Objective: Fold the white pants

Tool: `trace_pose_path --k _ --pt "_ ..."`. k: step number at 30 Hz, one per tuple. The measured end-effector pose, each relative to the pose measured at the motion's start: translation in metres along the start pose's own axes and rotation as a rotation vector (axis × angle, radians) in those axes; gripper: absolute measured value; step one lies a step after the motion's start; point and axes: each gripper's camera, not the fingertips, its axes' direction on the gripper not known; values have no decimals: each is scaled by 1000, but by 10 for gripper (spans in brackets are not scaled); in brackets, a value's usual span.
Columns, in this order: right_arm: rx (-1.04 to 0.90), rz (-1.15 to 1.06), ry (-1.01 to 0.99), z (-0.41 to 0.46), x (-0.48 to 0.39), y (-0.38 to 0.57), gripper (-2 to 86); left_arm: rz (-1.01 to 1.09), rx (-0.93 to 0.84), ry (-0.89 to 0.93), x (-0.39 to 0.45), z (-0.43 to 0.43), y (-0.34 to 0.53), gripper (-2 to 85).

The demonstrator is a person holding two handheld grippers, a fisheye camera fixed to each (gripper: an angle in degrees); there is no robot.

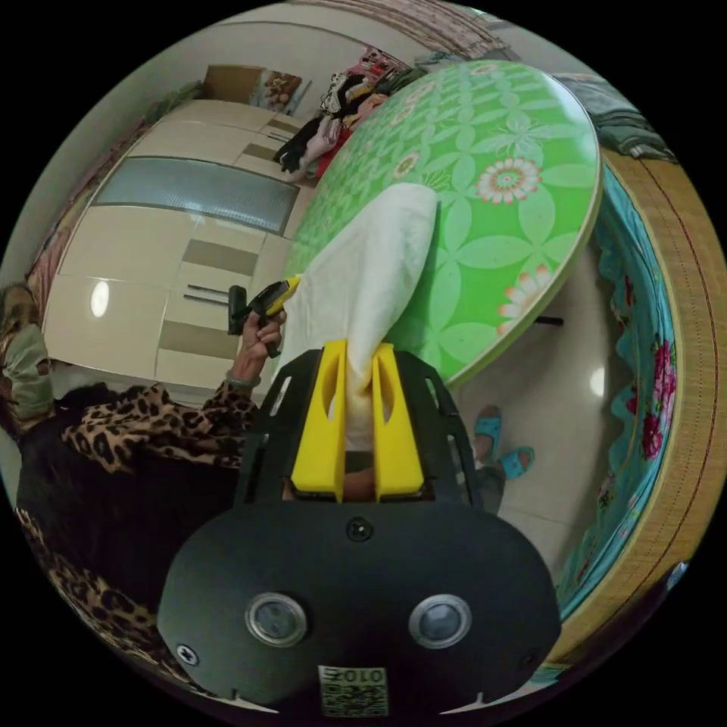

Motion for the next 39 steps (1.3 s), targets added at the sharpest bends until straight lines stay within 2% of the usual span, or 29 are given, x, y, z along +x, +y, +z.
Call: trace_pose_path --k 3,8,10,14,17,22,26,32,39 --pt "-51 13 5 -1 0 -8 43 -12 -7 -2 2 -4 7 111" --pt "-102 6 18 0 -2 -19 45 149 -92 -125 22 -12 0 133" --pt "-103 21 2 -1 -2 -20 45 209 -146 -91 29 -9 -7 137" --pt "-100 -2 -25 -2 0 -21 45 279 -221 -177 47 0 -7 129" --pt "-142 -35 -84 0 12 -30 44 286 -209 -208 57 9 1 112" --pt "-222 -129 -210 -7 24 -61 42 48 -78 -179 47 -3 25 89" --pt "-255 -187 -232 -21 20 -90 42 -112 15 -218 57 -13 54 75" --pt "-354 -283 -184 -38 27 -160 43 -220 85 -273 75 -5 87 59" --pt "-422 -300 -148 -42 18 -238 44 -310 259 -109 60 -8 116 49"
